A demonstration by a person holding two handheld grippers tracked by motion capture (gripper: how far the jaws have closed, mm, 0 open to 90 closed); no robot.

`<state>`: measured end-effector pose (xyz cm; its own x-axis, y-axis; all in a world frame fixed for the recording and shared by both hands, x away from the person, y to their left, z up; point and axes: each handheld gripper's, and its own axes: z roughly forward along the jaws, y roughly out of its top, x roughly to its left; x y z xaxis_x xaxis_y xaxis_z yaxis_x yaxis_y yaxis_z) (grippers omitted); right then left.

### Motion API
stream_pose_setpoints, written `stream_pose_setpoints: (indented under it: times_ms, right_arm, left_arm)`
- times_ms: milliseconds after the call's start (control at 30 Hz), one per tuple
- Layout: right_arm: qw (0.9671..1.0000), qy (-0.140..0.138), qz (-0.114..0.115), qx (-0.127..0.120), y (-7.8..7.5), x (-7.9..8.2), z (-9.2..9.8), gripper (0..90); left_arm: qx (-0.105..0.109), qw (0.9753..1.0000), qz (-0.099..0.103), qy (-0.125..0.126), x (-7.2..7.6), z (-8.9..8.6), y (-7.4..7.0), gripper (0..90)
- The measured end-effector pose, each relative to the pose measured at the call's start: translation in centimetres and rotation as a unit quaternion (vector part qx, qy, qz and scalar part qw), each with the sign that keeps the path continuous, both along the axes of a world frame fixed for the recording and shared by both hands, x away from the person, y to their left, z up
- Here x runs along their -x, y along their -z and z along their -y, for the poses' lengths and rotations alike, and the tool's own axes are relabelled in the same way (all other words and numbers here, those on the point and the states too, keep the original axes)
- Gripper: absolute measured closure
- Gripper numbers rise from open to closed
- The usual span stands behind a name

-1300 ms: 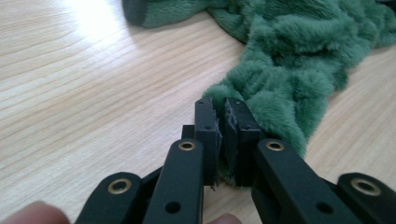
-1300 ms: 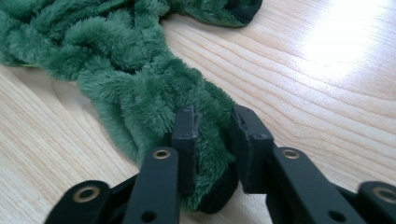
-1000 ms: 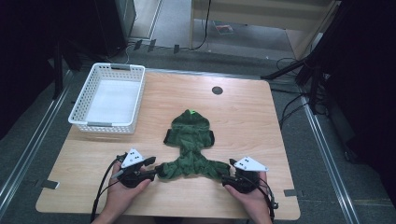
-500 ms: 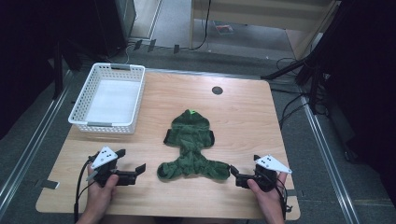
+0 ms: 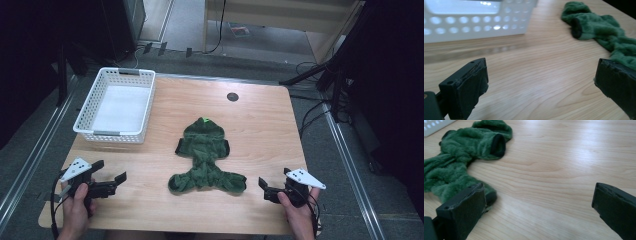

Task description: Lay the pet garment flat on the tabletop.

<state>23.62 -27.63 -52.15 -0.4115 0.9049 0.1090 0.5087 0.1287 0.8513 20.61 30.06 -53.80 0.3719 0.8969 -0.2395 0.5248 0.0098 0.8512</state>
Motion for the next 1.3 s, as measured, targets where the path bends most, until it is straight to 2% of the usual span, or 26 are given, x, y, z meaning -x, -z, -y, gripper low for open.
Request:
stream_pose_setpoints:
  times_ms: [200, 433, 700, 800, 933, 1033, 1133, 1300]
  right_arm:
    - [0.9998, 0.022, -0.001, 0.002, 0.3, 0.3, 1.9, 0.0]
    - [0.9987, 0.050, -0.012, -0.001, 1.1, 0.7, 4.1, 0.0]
    - [0.9976, 0.067, -0.017, -0.002, 1.5, 1.1, 5.5, 0.0]
    - [0.9973, 0.070, -0.019, -0.001, 1.6, 1.2, 5.8, 0.0]
    - [0.9970, 0.074, -0.025, 0.003, 2.0, 1.3, 6.1, 0.0]
    - [0.9966, 0.077, -0.028, 0.007, 2.4, 1.5, 6.6, 0.0]
    - [0.9966, 0.077, -0.027, -0.004, 2.5, 1.7, 7.0, 0.0]
    - [0.9972, 0.072, -0.020, -0.003, 2.6, 2.0, 6.9, 0.0]
  left_arm:
    - [-0.004, 0.9997, -0.002, -0.025, 0.7, -2.6, 0.2, 0.0]
    - [-0.011, 0.9987, -0.002, -0.050, 1.7, -5.0, 0.5, 0.0]
    - [-0.005, 0.9958, -0.002, -0.092, 2.9, -8.5, 0.6, 0.0]
    - [-0.010, 0.9948, -0.004, -0.102, 3.3, -9.4, 0.8, 0.0]
    - [-0.006, 0.9933, -0.003, -0.115, 3.6, -10.4, 0.9, 0.0]
    - [-0.001, 0.9930, -0.004, -0.118, 3.6, -10.7, 0.9, 0.0]
    - [-0.007, 0.9932, -0.007, -0.116, 3.5, -10.6, 1.1, 0.0]
    - [-0.026, 0.9938, -0.016, -0.106, 3.0, -9.9, 1.5, 0.0]
